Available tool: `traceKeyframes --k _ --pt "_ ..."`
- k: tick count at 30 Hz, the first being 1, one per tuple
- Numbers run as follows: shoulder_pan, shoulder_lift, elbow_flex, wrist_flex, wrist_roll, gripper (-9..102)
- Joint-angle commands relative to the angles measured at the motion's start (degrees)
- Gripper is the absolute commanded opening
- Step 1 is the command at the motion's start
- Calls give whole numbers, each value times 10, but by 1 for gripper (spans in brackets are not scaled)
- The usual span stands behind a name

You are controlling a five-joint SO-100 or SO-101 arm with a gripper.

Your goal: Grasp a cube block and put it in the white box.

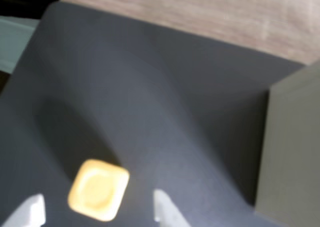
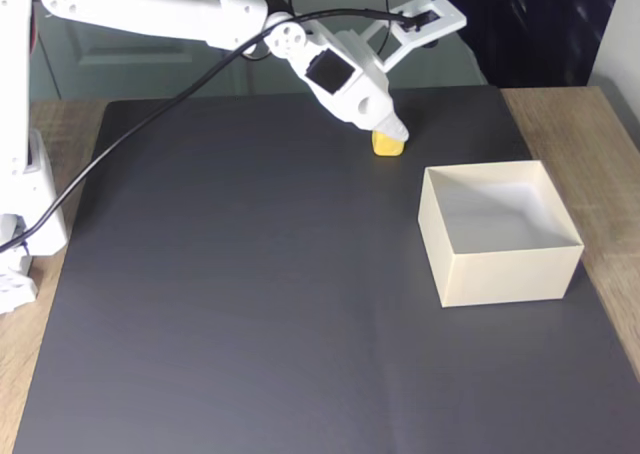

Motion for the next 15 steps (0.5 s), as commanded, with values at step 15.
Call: traceKeyframes --k 15 --pt "-26 -63 -78 3 -20 24"
